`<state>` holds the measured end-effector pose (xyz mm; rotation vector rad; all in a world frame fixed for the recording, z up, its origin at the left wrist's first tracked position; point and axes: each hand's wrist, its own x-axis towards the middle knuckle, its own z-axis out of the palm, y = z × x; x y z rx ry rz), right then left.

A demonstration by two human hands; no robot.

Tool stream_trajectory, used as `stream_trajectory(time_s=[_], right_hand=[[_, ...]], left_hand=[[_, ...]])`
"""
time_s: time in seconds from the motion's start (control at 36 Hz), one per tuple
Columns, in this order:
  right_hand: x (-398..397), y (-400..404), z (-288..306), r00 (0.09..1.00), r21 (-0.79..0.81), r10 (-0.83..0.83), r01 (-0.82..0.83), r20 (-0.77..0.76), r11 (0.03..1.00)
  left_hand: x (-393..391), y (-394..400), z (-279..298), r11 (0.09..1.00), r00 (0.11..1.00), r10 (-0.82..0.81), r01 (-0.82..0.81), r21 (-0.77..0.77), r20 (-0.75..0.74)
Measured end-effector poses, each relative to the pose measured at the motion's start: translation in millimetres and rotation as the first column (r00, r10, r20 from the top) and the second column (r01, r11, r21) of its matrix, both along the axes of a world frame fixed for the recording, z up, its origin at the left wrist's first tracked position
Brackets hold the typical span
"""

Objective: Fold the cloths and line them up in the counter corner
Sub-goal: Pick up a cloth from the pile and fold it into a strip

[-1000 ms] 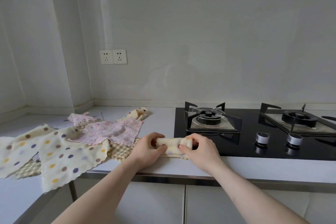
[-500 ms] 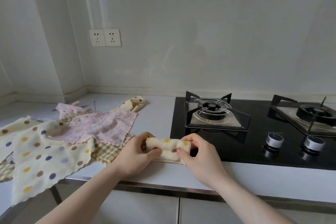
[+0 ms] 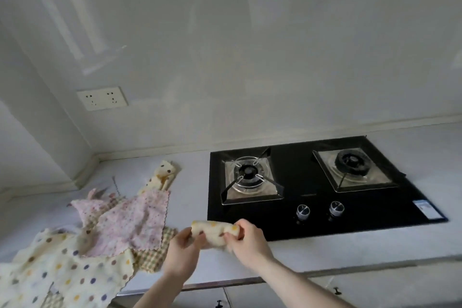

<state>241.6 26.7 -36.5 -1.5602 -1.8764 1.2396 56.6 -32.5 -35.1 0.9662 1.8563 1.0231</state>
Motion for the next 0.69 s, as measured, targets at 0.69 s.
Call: stream_trajectory(time_s=[0.69], right_hand=[[262.4,-57.1,188.6,0.777,-0.138,-0.565,0.550,-0.276,0.824]], left_hand=[[239.4,87.2,211.5,0.662,0.653,-0.686,0.743,0.098,-0.322]])
